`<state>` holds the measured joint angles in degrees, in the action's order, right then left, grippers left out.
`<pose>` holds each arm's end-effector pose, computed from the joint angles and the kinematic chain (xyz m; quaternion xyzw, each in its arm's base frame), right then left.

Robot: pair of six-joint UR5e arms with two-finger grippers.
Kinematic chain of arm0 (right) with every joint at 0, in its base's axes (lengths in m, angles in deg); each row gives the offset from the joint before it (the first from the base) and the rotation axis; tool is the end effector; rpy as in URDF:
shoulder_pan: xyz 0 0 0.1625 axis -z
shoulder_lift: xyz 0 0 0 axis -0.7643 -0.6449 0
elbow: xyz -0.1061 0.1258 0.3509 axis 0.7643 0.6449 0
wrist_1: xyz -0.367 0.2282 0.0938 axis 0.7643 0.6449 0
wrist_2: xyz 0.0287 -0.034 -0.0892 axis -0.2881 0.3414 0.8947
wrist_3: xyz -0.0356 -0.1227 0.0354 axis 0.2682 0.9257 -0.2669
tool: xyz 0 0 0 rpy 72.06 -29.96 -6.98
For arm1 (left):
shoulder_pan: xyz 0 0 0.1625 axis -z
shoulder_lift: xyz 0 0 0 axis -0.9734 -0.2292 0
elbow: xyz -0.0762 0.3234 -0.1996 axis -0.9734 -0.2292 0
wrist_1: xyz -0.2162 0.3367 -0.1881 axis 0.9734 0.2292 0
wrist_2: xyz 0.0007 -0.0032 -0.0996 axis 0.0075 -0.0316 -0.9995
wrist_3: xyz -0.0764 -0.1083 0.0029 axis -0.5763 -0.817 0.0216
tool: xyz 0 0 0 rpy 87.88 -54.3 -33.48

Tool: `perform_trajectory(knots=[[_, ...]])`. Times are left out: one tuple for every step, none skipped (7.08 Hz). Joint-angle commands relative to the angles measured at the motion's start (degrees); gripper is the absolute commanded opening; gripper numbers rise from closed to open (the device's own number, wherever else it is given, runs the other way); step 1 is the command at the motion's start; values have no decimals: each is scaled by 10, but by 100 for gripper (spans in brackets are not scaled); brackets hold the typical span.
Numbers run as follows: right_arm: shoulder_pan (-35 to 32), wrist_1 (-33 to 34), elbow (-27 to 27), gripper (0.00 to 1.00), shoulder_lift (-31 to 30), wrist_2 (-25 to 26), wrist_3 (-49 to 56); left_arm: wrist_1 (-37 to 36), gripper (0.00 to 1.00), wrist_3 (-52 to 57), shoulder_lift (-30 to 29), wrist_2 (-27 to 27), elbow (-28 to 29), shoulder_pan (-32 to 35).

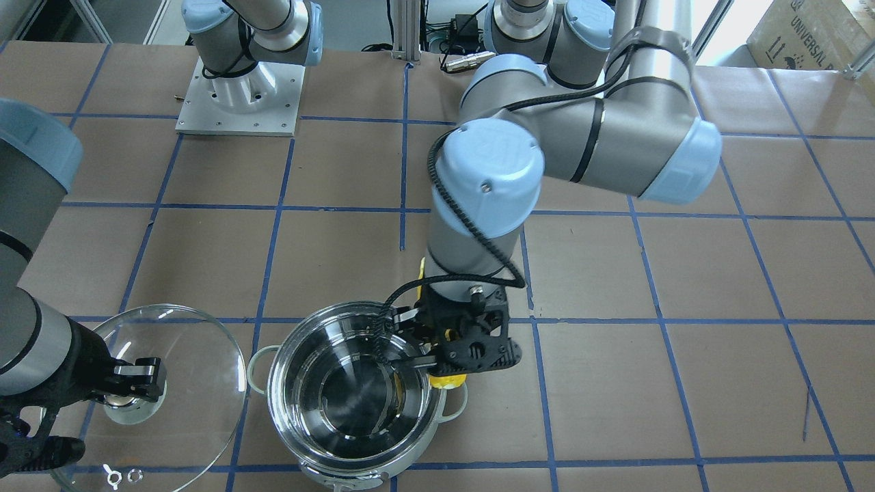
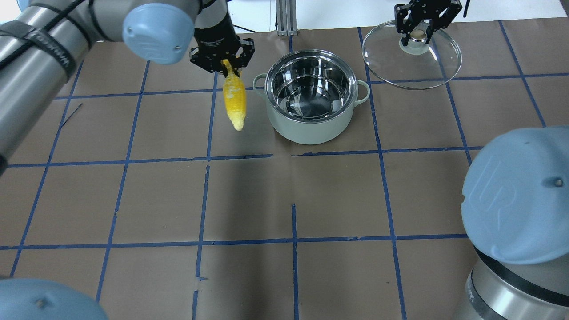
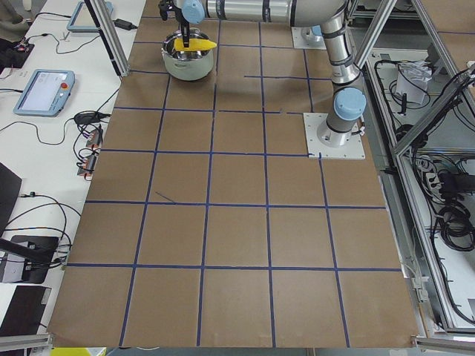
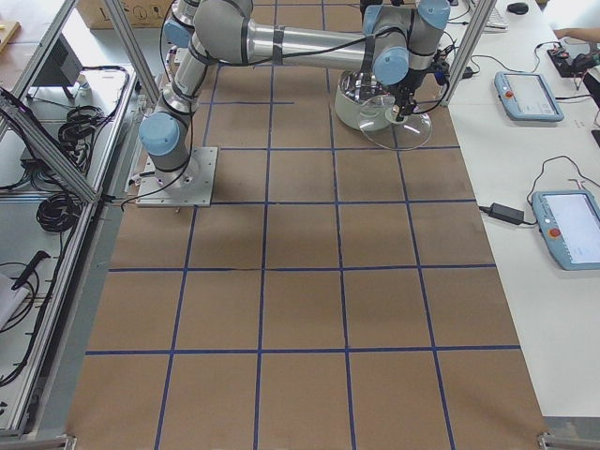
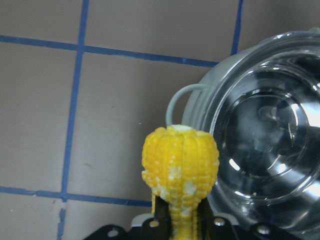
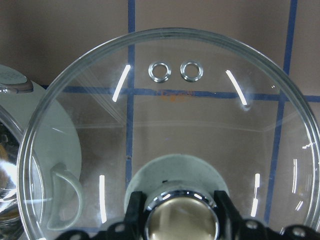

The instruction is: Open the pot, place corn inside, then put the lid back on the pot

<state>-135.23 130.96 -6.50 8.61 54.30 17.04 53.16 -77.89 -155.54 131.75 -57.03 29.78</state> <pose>0.0715 -0.7428 0.3345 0.0266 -0.9996 -0.0069 0.0079 -0.3415 -0.6833 0.3160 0.0736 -0.9959 0.0505 0.0174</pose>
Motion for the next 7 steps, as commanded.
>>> perform_trajectory(knots=[[0, -1, 0, 19, -2, 1, -1, 17, 2, -22, -46, 4, 64, 18], [0, -1, -1, 19, -2, 1, -1, 16, 2, -25, -51, 4, 64, 22], [0, -1, -1, 19, -2, 1, -1, 12, 2, -35, -60, 4, 65, 28], [0, -1, -1, 19, -2, 1, -1, 11, 7, -40, -68, 4, 65, 34], [0, -1, -1, 19, -2, 1, -1, 11, 29, -40, -71, 5, 66, 38], [0, -9, -1, 19, -2, 0, -1, 11, 50, -40, -72, 4, 65, 38], [0, -9, -1, 19, -2, 0, -1, 11, 90, -40, -73, 3, 65, 39]])
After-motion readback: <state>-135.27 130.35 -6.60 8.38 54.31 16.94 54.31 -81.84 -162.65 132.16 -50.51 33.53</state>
